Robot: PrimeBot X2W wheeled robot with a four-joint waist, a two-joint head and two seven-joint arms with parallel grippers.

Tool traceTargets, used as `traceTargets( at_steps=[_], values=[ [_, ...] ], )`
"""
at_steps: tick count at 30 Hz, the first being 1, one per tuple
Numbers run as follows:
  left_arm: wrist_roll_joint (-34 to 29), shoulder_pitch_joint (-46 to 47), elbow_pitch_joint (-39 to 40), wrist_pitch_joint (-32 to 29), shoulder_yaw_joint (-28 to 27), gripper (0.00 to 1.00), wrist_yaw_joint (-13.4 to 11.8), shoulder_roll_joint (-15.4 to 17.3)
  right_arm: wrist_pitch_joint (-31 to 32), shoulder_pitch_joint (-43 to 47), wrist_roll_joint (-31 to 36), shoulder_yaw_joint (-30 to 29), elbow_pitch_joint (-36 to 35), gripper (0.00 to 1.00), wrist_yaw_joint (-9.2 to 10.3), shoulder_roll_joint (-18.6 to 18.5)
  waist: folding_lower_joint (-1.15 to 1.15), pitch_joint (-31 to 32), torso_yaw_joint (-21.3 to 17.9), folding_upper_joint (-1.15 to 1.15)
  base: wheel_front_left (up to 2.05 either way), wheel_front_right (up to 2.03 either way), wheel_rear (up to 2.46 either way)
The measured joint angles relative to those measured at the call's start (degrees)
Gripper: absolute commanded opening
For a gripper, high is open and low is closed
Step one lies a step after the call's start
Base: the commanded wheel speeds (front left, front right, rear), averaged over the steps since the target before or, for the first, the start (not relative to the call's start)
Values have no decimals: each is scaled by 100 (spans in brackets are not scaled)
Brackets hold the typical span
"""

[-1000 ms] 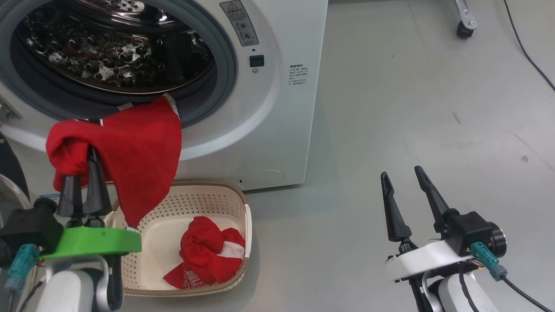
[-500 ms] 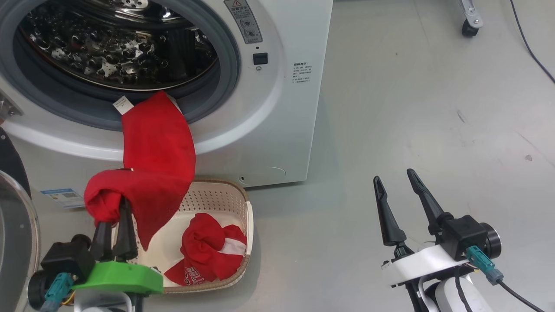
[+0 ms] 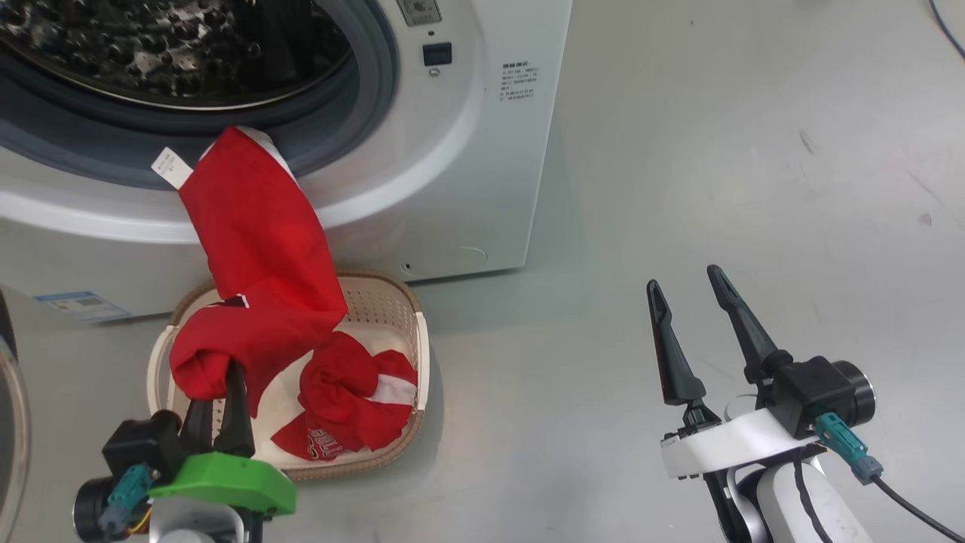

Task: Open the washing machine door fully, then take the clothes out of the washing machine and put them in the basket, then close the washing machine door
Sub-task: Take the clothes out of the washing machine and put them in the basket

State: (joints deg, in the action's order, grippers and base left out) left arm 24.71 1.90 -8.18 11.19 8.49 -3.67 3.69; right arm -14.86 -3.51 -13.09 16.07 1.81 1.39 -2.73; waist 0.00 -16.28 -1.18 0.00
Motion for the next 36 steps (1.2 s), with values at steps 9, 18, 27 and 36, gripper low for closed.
traceTargets(
  at_steps=[9,18,27,36],
  values=[
    [0,704,-649,56,-25,0,44,-33,0,-302,0,20,-177,100,-1,-1,0,-605,-131,0,0,0,0],
    [0,1484,-1426,75,-175,0,45,-16,0,-670,-42,94,-325,100,-16,-7,0,-1239,-294,0,0,0,0],
    [99,2150,-2425,-133,-300,0,44,96,0,-955,-101,151,-364,100,-16,-10,0,-1807,-480,0,0,0,0],
    [152,2571,-3342,-363,-289,0,94,122,0,-1178,-101,163,-353,100,-14,-10,0,-2192,-651,0,0,0,0]
  ],
)
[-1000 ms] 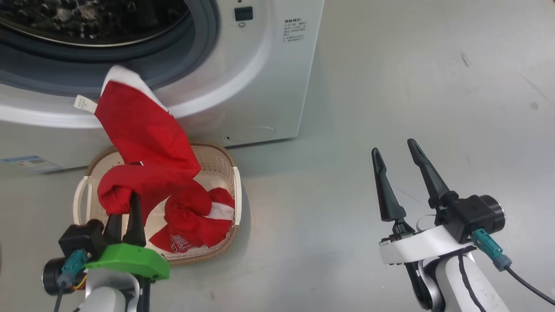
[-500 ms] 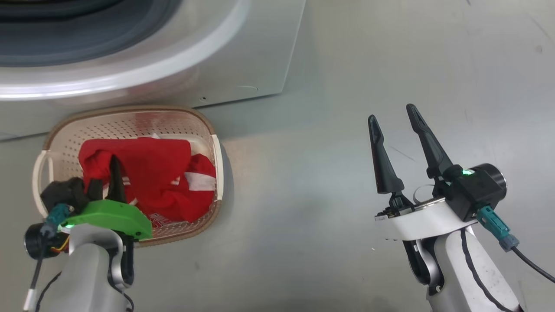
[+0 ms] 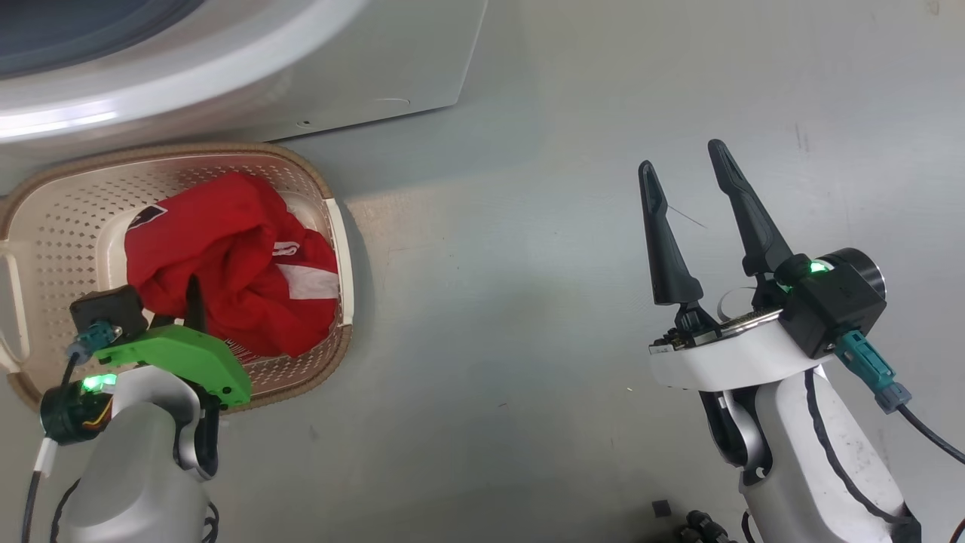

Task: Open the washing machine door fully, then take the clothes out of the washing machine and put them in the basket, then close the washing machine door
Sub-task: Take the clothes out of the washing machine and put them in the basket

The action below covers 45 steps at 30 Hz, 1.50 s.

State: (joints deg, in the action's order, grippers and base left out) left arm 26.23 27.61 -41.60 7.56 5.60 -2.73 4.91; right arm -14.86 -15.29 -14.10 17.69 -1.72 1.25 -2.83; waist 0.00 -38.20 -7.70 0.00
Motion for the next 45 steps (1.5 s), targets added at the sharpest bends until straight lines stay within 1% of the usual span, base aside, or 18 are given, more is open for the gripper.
traceTargets(
  at_steps=[9,10,11,12,13,14,19,21,24,25,27,34,40,41,42,45],
  values=[
    [87,243,-612,-42,-9,0,69,-24,0,-81,0,4,57,100,0,0,0,-50,-25,0,0,0,0],
    [92,272,-661,-42,-11,8,91,-26,0,-83,-1,4,65,100,0,0,0,-47,-22,0,0,0,0],
    [99,303,-716,-42,-13,37,111,-27,0,-83,-1,5,75,100,0,0,0,-42,-19,0,0,0,0],
    [100,330,-779,-35,-15,50,129,-32,0,-85,-1,5,91,100,0,0,0,-35,-17,0,0,0,0],
    [100,349,-844,-22,-18,79,151,-35,0,-87,-1,5,115,100,0,0,0,-22,-14,0,0,0,0],
    [100,357,-894,11,-19,99,154,-37,0,-87,-3,7,133,100,0,0,0,-6,-11,0,0,0,0],
    [101,364,-1106,207,-64,100,159,-42,0,-88,-52,4,201,100,10,0,0,98,-1,0,0,0,0],
    [109,367,-1155,321,-93,100,201,-47,0,-88,-73,0,225,100,37,0,0,152,2,0,0,0,0],
    [127,367,-1179,465,-113,100,213,-49,0,-88,-98,-43,269,100,43,0,0,255,5,0,0,0,0],
    [127,367,-1193,492,-120,100,254,-53,0,-88,-98,-73,289,100,44,0,0,291,7,0,0,0,0],
    [129,367,-1212,565,-132,100,257,-67,0,-86,-98,-133,332,100,90,0,0,372,14,0,0,0,0],
    [73,332,-1171,670,-74,100,330,-111,0,-35,-98,-282,495,100,100,0,0,710,63,0,0,0,0],
    [-1,135,-838,688,-10,100,450,-214,0,169,-92,-403,582,100,127,1,0,1031,152,0,0,0,0],
    [-27,91,-698,688,-20,100,450,-220,0,199,-90,-416,592,100,127,1,0,1084,174,0,0,0,0],
    [-69,35,-331,688,-83,100,450,-230,0,255,-64,-454,609,100,127,1,0,1190,224,0,0,0,0],
    [-111,-13,145,688,-182,100,452,-238,0,354,-37,-506,664,100,127,1,0,1350,311,0,0,0,0]
  ],
)
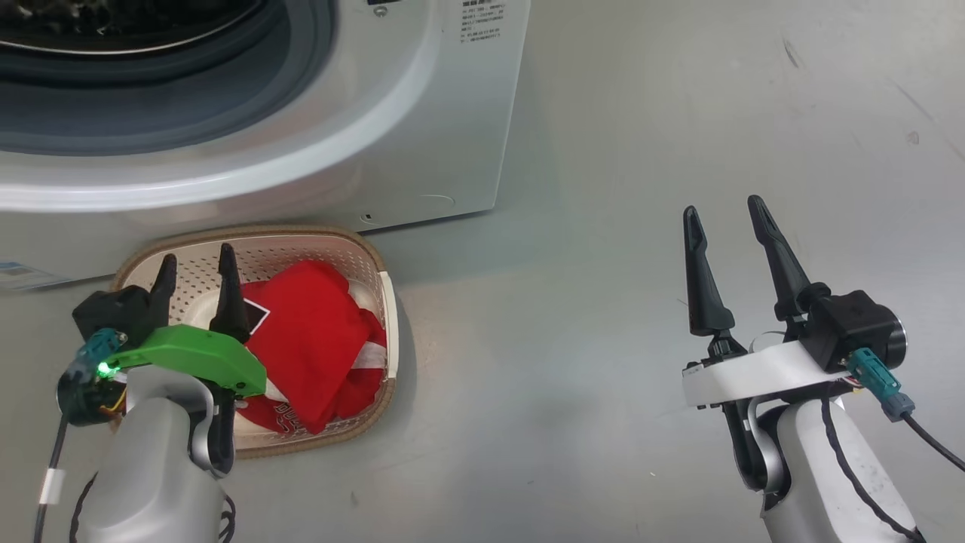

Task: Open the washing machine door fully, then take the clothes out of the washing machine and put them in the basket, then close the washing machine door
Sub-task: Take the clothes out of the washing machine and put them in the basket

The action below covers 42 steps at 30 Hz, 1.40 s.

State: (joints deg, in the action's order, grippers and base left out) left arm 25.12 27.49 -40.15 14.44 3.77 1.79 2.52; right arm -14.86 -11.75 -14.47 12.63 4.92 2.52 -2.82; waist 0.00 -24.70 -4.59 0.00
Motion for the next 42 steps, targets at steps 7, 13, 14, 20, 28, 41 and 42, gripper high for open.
traceTargets(
  at_steps=[7,13,14,20,28,41,42],
  values=[
    [-235,-533,734,0,5,100,12,-42,0,225,51,-60,80,100,-4,1,0,381,227,0,0,0,0],
    [-357,-879,1316,1,45,100,12,-45,0,391,70,-91,112,100,-44,3,0,696,421,0,0,0,0],
    [-385,-934,1392,0,73,100,13,-45,0,419,78,-96,121,100,-45,3,0,746,451,0,0,0,0],
    [-615,-1324,1869,0,200,100,11,-48,0,573,85,-98,178,100,-91,3,0,1057,603,0,0,0,0],
    [-694,-1842,2330,0,336,100,-24,-47,0,855,68,-80,241,100,-93,7,0,1488,739,0,0,0,0],
    [-871,-2621,2896,0,533,100,-155,-37,0,1249,-8,47,212,100,-86,21,0,1970,704,0,0,0,0],
    [-879,-2673,2927,0,550,100,-158,-37,0,1276,-13,51,203,100,-85,21,0,1993,692,0,0,0,0]
  ],
)
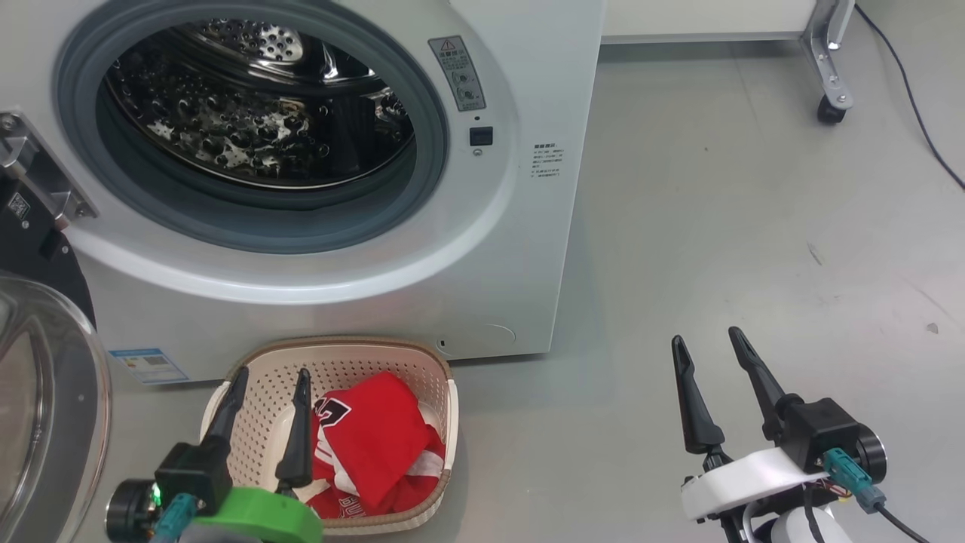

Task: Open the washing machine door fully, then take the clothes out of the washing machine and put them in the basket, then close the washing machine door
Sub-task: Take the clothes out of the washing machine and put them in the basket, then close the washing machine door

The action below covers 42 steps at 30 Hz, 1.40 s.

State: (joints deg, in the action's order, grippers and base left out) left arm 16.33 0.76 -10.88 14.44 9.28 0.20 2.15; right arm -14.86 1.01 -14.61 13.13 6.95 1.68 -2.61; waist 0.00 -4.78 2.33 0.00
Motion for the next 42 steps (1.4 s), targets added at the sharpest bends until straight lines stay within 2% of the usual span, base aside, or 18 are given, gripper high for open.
traceTargets(
  at_steps=[15,42],
  values=[
    [-130,-461,385,0,158,100,-240,13,1,201,-45,11,-124,100,76,3,0,122,-52,0,0,0,0],
    [-180,-697,808,-127,266,100,-352,27,1,309,-52,75,-189,100,144,5,0,174,-47,0,0,0,0]
  ],
)
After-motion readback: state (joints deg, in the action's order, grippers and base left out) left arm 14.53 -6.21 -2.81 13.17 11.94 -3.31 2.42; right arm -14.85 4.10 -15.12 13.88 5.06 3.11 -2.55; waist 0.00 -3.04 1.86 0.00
